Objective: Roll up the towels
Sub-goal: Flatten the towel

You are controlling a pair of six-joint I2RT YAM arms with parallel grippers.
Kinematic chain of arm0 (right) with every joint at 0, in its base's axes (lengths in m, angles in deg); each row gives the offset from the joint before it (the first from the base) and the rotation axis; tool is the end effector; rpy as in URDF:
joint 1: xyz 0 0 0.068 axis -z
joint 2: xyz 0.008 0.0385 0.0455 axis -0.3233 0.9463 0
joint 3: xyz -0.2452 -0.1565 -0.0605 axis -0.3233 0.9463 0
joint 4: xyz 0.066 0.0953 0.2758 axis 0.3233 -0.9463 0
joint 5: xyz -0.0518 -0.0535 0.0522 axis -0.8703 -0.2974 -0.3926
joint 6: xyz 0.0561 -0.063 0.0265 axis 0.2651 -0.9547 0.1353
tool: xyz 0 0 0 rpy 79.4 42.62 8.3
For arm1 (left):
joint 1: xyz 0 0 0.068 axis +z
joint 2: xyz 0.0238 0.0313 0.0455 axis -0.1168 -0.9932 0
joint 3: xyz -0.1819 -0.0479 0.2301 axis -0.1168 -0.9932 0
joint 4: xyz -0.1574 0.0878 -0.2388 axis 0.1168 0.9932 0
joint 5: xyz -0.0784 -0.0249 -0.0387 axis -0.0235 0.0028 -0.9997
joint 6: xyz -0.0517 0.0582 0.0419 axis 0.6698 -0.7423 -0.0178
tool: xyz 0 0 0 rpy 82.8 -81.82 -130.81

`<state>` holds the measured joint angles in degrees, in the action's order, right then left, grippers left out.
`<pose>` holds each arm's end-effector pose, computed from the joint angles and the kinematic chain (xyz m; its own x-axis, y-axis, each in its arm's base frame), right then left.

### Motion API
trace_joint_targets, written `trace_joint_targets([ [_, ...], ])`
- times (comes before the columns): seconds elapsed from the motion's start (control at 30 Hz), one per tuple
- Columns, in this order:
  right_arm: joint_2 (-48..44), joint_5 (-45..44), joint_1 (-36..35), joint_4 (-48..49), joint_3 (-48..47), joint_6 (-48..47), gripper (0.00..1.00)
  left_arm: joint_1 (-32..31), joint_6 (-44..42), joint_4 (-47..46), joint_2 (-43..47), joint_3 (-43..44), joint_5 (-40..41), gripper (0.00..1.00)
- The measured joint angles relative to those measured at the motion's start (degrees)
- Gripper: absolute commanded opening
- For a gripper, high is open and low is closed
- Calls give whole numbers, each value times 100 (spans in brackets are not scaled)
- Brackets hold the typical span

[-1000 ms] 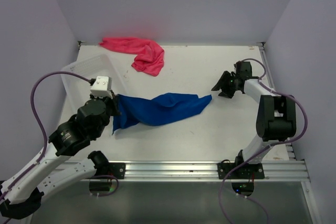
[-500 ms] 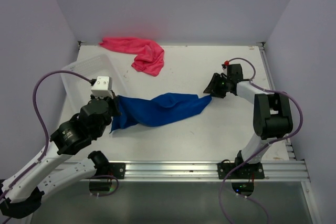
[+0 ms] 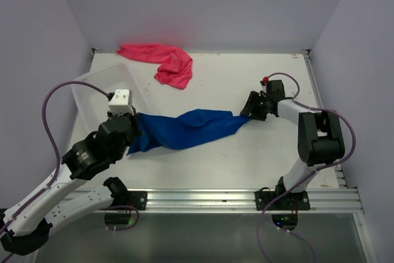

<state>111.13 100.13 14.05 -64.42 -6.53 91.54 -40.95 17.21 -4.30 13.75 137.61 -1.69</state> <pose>0.3887 0.0578 0.1161 -0.8565 0.3312 -0.3958 0.1165 0.8712 0.4769 0.1563 -0.0973 0.3667 -0.3432 -0.1293 -0.9303 0.0358 0.9880 -0.1505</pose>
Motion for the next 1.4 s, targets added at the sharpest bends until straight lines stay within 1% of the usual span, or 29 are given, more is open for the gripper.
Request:
trace_joint_targets([
  [0.13, -271, -177, -4, 0, 28, -31, 58, 0, 31, 17, -31, 0, 0, 0],
  [0.27, -511, -278, -2, 7, 66, -26, 53, 0, 42, 20, -35, 0, 2, 0],
  [0.4, -566, -264, -2, 46, 70, -28, 48, 0, 61, 22, -35, 0, 0, 0],
  [0.8, -562, -229, -2, 144, 306, -120, 47, 0, 79, 74, -33, 0, 0, 0],
  [0.93, -553, -186, -4, 173, 343, -166, 44, 0, 81, 79, -33, 0, 0, 0],
  [0.97, -542, -160, -4, 184, 345, -179, 41, 0, 81, 79, -33, 0, 0, 0],
  [1.07, -492, -109, -17, 247, 345, -216, 36, 0, 81, 79, -33, 0, 0, 0],
  [1.17, -459, -105, -35, 264, 345, -234, 28, 0, 83, 79, -39, 0, 0, 0],
  [1.2, -457, -105, -39, 262, 345, -238, 22, 0, 83, 79, -46, 0, 0, 0],
  [1.3, -457, -107, -44, 262, 345, -282, 13, 0, 81, 79, -66, 0, 0, 0],
  [1.33, -457, -107, -44, 260, 345, -291, 6, 0, 83, 79, -72, 0, 0, 0],
  [1.4, -457, -109, -55, 262, 345, -321, 0, 0, 83, 79, -81, 0, 0, 0],
])
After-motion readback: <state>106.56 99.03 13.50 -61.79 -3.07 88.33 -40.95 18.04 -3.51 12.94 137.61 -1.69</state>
